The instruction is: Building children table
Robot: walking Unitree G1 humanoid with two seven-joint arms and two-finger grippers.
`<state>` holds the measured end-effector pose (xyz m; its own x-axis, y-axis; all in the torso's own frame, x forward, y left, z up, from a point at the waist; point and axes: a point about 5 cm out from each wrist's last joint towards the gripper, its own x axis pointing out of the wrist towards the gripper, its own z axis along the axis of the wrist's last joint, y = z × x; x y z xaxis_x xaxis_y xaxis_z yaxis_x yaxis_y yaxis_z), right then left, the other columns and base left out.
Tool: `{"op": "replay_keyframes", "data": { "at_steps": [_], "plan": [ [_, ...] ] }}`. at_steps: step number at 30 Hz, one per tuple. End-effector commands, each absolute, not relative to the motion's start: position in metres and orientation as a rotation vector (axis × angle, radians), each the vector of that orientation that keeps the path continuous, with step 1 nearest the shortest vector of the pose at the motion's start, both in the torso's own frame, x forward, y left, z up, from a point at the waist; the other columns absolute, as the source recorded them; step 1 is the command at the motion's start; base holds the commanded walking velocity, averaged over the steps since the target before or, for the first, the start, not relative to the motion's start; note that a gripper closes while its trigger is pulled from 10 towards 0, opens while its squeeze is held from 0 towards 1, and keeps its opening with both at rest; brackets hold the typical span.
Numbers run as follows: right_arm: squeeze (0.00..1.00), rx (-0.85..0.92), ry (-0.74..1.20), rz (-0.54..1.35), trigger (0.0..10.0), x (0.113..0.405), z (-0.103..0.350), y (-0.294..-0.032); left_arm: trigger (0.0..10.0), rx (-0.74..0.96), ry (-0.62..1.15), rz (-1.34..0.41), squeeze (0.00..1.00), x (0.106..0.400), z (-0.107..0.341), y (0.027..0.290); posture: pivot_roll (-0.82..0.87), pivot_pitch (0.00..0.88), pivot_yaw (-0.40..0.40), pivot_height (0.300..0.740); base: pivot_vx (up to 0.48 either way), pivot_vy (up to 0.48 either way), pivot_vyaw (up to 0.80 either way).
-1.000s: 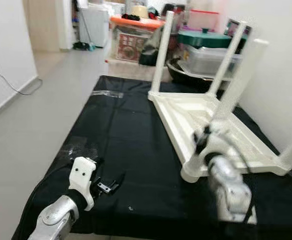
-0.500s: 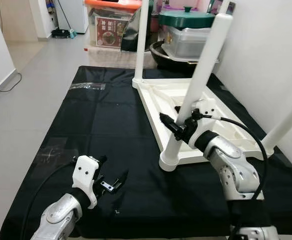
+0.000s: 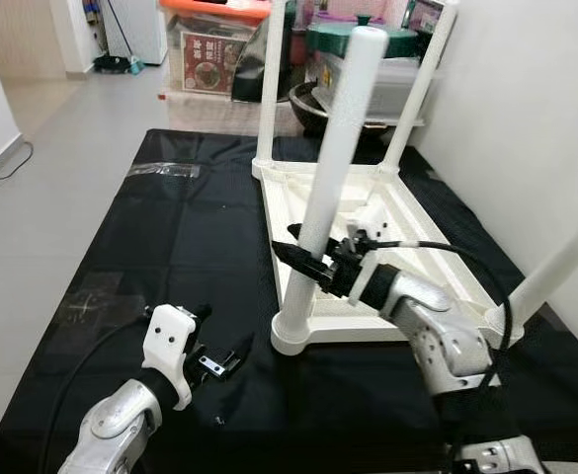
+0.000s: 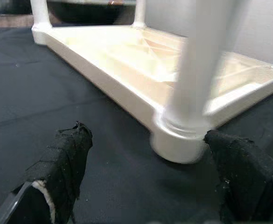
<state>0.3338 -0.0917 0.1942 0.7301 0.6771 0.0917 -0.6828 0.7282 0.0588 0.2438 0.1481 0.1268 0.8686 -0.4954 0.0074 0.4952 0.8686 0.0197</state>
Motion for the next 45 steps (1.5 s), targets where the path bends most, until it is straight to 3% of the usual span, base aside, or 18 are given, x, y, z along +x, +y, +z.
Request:
{"op": "replay_keyframes", "data": {
  "at_steps": [1,4,5,8,9,10,11,12,13,18,19,31,35,36,37,39,40,45],
  "plan": [
    [0.00,0.063,0.209,0.260,0.0,0.347,0.142,-0.134,10.0,0.018,0.004,-0.529,0.00,0.242,0.122,0.147,0.10,0.000,-0.133,0.740,0.000,0.000,0.00],
    [0.00,0.059,0.302,0.036,0.0,0.347,0.126,-0.153,10.0,0.018,0.005,-0.530,0.00,0.242,0.122,0.146,0.10,0.000,-0.133,0.740,0.000,0.000,0.00],
    [0.00,0.027,0.394,-0.202,0.0,0.337,0.108,-0.179,10.0,0.018,0.004,-0.531,0.00,0.242,0.122,0.146,0.11,0.000,-0.144,0.740,0.000,0.000,0.00],
    [0.00,-0.036,0.454,-0.303,0.0,0.321,0.098,-0.195,10.0,0.016,0.002,-0.526,0.00,0.242,0.123,0.146,0.10,0.000,-0.140,0.740,0.000,0.000,0.00],
    [0.00,-0.095,0.461,-0.310,2.7,0.307,0.095,-0.198,10.0,0.019,0.004,-0.522,0.00,0.241,0.122,0.147,0.09,0.000,-0.136,0.740,0.000,0.000,0.00],
    [0.00,-0.095,0.461,-0.310,2.7,0.307,0.095,-0.198,10.0,0.019,0.004,-0.522,0.00,0.241,0.122,0.147,0.09,0.000,-0.136,0.740,0.000,0.000,0.00],
    [0.00,-0.116,0.473,-0.262,10.0,0.297,0.095,-0.193,10.0,0.019,0.007,-0.520,0.00,0.240,0.121,0.148,0.09,0.000,-0.131,0.740,0.000,0.000,0.00],
    [0.00,-0.108,0.453,-0.174,10.0,0.295,0.099,-0.185,10.0,0.017,0.010,-0.521,0.00,0.239,0.120,0.148,0.09,0.000,-0.131,0.740,0.000,0.000,0.00],
    [1.00,-0.074,0.386,-0.143,10.0,0.298,0.111,-0.181,10.0,0.016,0.012,-0.523,0.00,0.239,0.120,0.147,0.09,0.000,-0.134,0.740,0.000,0.000,0.00],
    [1.00,-0.026,0.234,0.009,10.0,0.314,0.145,-0.169,10.0,0.009,0.006,-0.517,0.00,0.239,0.122,0.147,0.09,0.000,-0.133,0.740,0.000,0.000,0.00],
    [0.00,-0.013,0.173,0.127,10.0,0.319,0.158,-0.162,10.0,0.011,0.007,-0.518,0.00,0.239,0.122,0.148,0.09,0.000,-0.131,0.740,0.000,0.000,0.00],
    [0.00,-0.061,-0.074,0.725,10.0,0.325,0.215,-0.154,10.0,0.018,-0.004,-0.521,0.00,0.243,0.125,0.149,0.11,0.000,-0.134,0.740,0.000,0.000,0.00],
    [0.00,-0.077,-0.071,0.767,10.0,0.329,0.215,-0.153,10.0,0.017,-0.008,-0.518,0.00,0.244,0.126,0.149,0.11,0.000,-0.134,0.740,0.000,0.000,0.00],
    [0.00,-0.069,-0.072,0.838,8.3,0.332,0.213,-0.145,10.0,0.019,-0.008,-0.522,0.00,0.244,0.125,0.148,0.11,0.000,-0.138,0.740,0.000,0.000,0.00],
    [0.00,-0.056,-0.070,0.904,3.3,0.335,0.210,-0.137,10.0,0.019,-0.009,-0.522,0.00,0.244,0.126,0.148,0.13,0.000,-0.144,0.740,0.000,0.000,0.00],
    [0.00,-0.056,-0.070,0.904,3.3,0.335,0.210,-0.137,10.0,0.019,-0.009,-0.522,0.00,0.244,0.126,0.148,0.13,0.000,-0.144,0.740,0.000,0.000,0.00],
    [0.00,-0.037,-0.072,0.932,0.0,0.339,0.208,-0.131,10.0,0.017,-0.008,-0.522,0.00,0.243,0.126,0.148,0.13,0.000,-0.141,0.740,0.000,0.000,0.00],
    [0.00,-0.073,0.007,0.689,0.0,0.361,0.198,-0.130,10.0,0.018,-0.007,-0.520,0.00,0.242,0.126,0.148,0.14,0.000,-0.150,0.740,0.000,0.000,0.00]
  ]
}}
